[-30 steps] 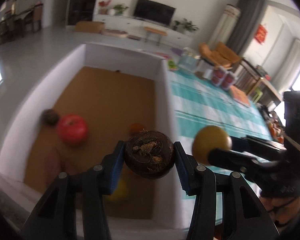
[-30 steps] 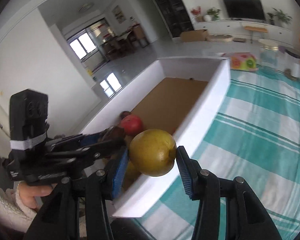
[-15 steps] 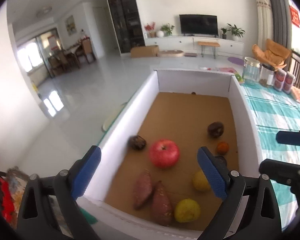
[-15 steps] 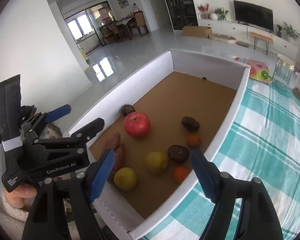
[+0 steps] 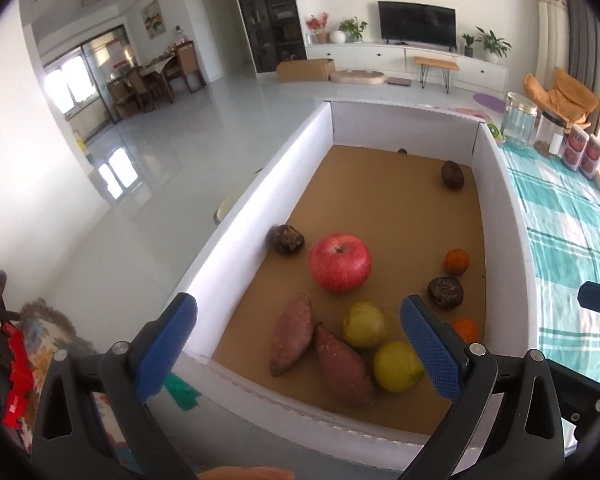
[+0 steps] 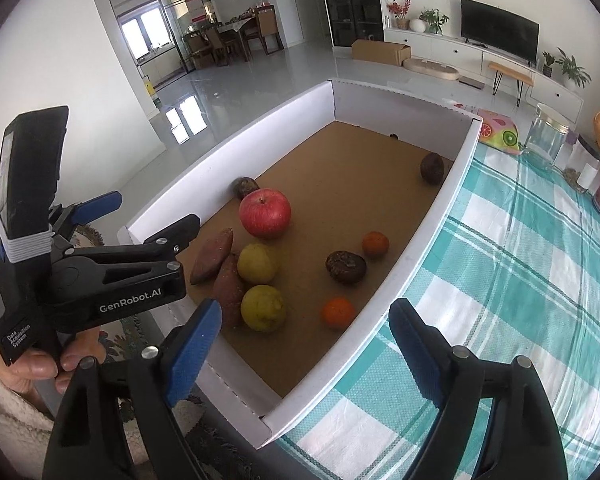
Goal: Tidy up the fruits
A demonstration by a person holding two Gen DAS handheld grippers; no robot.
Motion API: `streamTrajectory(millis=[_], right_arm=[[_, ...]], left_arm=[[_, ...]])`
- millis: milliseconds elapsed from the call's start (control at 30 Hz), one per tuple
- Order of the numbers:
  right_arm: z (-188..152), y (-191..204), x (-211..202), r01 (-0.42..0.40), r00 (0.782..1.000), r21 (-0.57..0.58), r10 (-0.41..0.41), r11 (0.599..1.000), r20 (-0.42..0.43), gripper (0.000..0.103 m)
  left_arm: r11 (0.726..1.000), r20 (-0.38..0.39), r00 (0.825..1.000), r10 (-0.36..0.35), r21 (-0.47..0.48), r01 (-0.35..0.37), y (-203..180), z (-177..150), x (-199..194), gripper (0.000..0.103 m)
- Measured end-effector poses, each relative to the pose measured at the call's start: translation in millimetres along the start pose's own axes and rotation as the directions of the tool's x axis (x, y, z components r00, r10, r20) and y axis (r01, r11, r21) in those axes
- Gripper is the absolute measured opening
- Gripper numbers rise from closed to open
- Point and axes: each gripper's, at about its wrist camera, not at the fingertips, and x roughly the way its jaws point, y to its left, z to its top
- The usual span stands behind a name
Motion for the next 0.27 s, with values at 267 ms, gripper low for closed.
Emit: streamTrajectory(millis=[267], right_arm=[[0.7,3.9,5.7,0.002,1.0,-0.005,-0.002,1.0,-0.015,0.086]], left_arm=[[1.0,-0.025,1.0,0.007,-0.021,-0.008,3.4,-2.2,6.3,0.102]])
